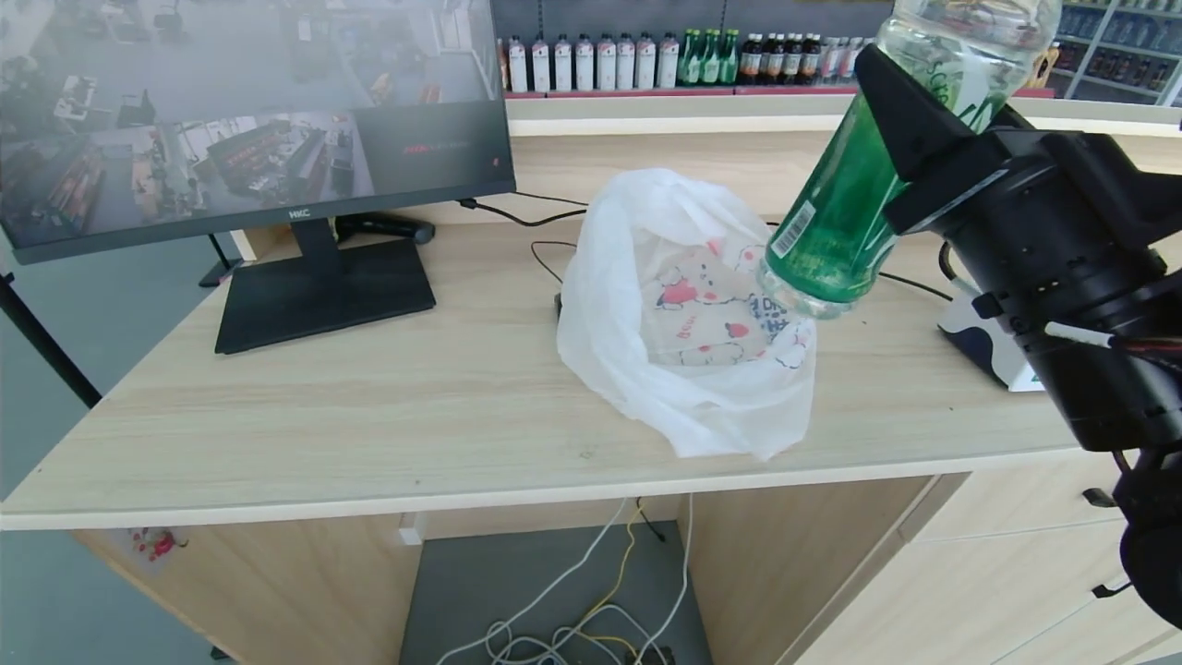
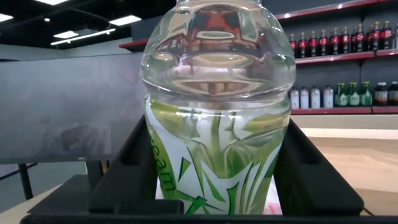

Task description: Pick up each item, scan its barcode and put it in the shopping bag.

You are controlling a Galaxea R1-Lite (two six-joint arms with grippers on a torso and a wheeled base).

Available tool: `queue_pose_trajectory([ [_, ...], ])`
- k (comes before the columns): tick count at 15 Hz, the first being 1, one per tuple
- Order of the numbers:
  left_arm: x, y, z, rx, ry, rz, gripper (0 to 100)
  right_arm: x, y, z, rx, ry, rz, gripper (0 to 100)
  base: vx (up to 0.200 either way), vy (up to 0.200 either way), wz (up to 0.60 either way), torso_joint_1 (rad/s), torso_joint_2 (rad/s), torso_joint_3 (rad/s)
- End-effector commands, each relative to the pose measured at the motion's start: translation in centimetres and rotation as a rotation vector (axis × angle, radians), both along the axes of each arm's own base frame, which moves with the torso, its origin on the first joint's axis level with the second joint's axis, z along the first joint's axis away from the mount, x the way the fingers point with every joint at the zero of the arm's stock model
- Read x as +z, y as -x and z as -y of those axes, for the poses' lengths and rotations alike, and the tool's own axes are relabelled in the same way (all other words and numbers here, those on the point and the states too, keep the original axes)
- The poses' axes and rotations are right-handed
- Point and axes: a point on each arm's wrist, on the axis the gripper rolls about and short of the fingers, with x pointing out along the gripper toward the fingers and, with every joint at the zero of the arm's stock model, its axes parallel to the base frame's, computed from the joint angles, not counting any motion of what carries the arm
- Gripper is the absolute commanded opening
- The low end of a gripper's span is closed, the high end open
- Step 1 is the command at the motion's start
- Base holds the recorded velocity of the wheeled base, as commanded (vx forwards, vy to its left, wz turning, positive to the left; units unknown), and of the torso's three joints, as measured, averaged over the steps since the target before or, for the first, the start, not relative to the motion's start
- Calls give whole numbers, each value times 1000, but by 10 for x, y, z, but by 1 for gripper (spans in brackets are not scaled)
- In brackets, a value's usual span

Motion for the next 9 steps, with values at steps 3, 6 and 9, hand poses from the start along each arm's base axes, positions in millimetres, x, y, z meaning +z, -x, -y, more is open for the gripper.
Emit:
queue_pose_trajectory([
  [3,0,0,0,1,1,1,100,-17,-19,-22,40,44,-41,0,0,0,0,0,0,0],
  [6,0,0,0,1,0,1,100,-28,-45,-39,32,50,-55,0,0,0,0,0,0,0],
  [9,0,0,0,1,0,1,100,-39,-63,-49,23,65,-72,0,0,0,0,0,0,0],
])
